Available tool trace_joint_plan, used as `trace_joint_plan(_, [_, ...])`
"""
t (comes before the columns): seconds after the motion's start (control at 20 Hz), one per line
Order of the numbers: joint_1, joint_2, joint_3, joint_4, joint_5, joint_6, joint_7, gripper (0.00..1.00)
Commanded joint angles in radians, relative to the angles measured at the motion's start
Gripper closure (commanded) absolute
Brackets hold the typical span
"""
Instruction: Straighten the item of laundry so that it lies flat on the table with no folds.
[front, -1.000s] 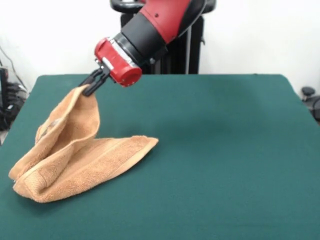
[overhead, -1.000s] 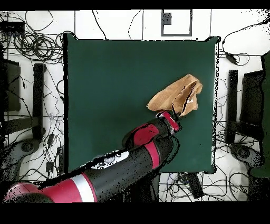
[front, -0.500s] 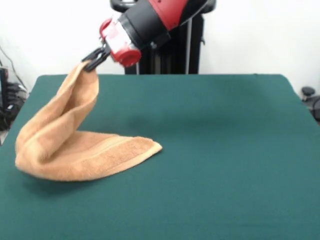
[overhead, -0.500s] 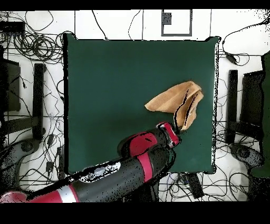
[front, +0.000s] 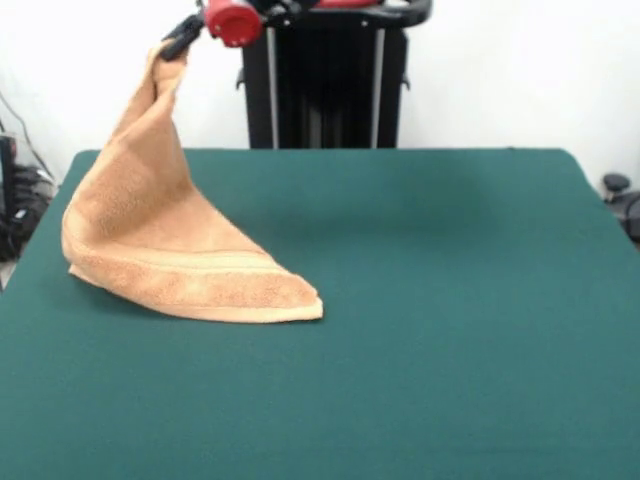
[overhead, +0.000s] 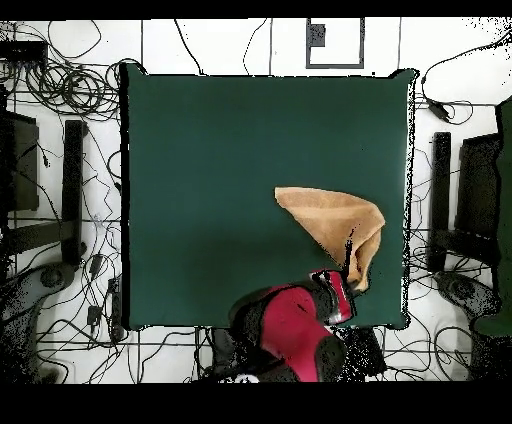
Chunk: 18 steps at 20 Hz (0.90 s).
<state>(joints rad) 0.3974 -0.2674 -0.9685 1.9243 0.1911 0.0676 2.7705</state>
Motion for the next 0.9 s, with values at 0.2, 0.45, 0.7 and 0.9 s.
trace_joint_plan(0.2, [-0.123,-0.083,0.318,0.194,0.031,-0.266,0.240,1.00])
trace_joint_plan(0.45, [-0.115,-0.120,0.330,0.199,0.044,-0.236,0.192,1.00])
trace_joint_plan(0.7, [-0.118,-0.130,0.346,0.202,0.034,-0.292,0.179,1.00])
trace_joint_plan(0.9, [-0.135,-0.110,0.374,0.202,0.035,-0.346,0.190,1.00])
